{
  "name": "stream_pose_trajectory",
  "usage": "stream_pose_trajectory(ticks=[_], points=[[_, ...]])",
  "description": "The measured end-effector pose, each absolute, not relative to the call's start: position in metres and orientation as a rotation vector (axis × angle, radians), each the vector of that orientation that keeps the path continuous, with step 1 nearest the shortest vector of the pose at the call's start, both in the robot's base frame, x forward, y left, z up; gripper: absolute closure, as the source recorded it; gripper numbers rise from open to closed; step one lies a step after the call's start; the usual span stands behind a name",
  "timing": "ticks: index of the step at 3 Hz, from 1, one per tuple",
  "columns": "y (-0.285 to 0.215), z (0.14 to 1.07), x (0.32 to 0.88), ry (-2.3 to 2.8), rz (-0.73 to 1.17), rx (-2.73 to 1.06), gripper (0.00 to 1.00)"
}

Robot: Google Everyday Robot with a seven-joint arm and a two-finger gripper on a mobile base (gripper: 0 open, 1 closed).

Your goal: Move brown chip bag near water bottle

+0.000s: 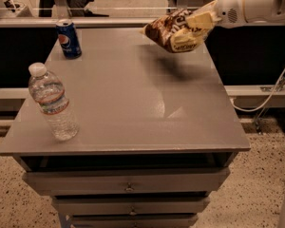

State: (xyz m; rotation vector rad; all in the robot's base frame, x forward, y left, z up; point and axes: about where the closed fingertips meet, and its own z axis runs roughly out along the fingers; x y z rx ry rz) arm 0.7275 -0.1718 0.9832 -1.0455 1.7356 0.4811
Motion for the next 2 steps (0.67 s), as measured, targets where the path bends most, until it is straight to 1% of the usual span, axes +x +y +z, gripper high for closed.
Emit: stream_pose_trajectory(ticks=[1,2], points=[[-0.147,0.995,0.686,1.692,0.603,-1.093,1.0],[-0.123,0.989,0.633,1.684,0.779,-1.075,1.0]])
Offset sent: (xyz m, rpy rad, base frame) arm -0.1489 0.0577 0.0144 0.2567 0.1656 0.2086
